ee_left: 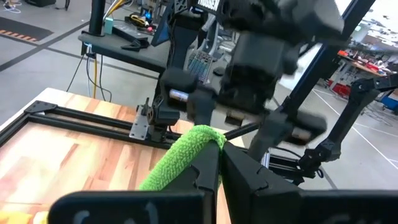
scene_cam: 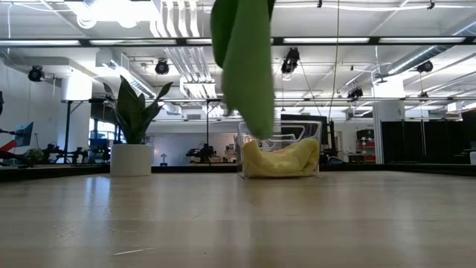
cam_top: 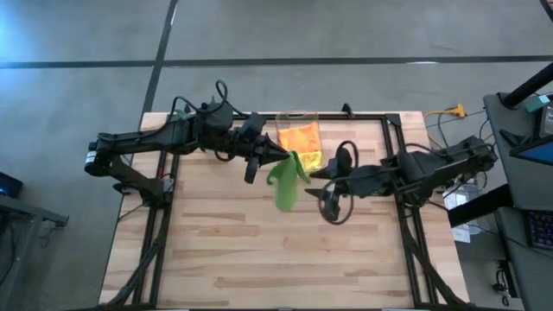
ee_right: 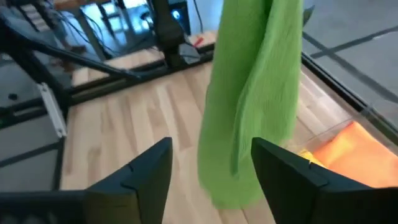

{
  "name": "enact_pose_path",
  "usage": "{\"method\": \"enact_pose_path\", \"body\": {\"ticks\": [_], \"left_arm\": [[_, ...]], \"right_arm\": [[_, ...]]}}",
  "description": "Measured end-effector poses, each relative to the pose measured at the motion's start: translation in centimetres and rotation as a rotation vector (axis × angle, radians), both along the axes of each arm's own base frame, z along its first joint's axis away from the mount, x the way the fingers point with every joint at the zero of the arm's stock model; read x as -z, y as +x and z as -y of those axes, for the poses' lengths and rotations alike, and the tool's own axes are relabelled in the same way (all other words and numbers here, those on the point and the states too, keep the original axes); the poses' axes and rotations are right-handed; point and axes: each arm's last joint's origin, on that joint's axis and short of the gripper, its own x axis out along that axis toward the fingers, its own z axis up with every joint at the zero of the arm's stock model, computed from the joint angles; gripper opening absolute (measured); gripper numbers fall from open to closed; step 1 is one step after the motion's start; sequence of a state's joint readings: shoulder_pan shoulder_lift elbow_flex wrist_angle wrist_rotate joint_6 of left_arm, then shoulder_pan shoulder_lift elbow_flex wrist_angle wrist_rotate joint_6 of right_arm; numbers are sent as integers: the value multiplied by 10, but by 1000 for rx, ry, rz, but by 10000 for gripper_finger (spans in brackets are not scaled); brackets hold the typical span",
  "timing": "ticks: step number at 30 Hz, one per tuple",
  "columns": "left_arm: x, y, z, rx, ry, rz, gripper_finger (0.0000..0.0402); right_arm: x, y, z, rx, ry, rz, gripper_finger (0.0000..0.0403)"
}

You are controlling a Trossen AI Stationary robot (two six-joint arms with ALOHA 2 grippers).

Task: Fold microfiber towels
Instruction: Fold the green towel

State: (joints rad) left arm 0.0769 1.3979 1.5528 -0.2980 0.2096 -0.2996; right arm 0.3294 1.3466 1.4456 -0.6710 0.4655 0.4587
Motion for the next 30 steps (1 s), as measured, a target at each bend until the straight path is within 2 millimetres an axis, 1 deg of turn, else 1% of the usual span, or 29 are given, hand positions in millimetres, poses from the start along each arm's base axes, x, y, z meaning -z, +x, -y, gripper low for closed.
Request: {"method": "enact_pose_path", "body": {"ticks": [3, 6, 9, 12, 13, 17, 22, 25, 28, 30], "left_arm": [[0, -1, 0, 0, -1, 3, 0], [-1, -2, 0, 0, 0, 6, 0], [-2, -2, 0, 0, 0, 8, 0], [-2, -2, 0, 1, -1, 5, 0], [-1, -2, 0, 1, -1, 5, 0], [0, -2, 0, 2, -1, -4, 0], [4, -3, 0, 3, 0, -47, 0], [5, -3, 0, 7, 20, -55, 0], [5, -3, 0, 7, 23, -54, 0], [6, -3, 0, 15, 68, -50, 1]], "right_arm": [[9, 10, 1, 19, -19, -37, 213], [21, 24, 6, 48, -39, -75, 181], [29, 33, 11, 84, -61, -105, 123], [27, 33, 14, 78, -90, -99, 45], [24, 32, 14, 70, -99, -92, 27], [11, 16, 16, 64, -91, -64, 11], [-10, -12, 19, 48, -69, 0, 9], [-24, -31, 23, 48, -48, 51, 9], [-35, -46, 28, 51, -34, 97, 9], [-40, -54, 31, 52, -26, 122, 9]]}}
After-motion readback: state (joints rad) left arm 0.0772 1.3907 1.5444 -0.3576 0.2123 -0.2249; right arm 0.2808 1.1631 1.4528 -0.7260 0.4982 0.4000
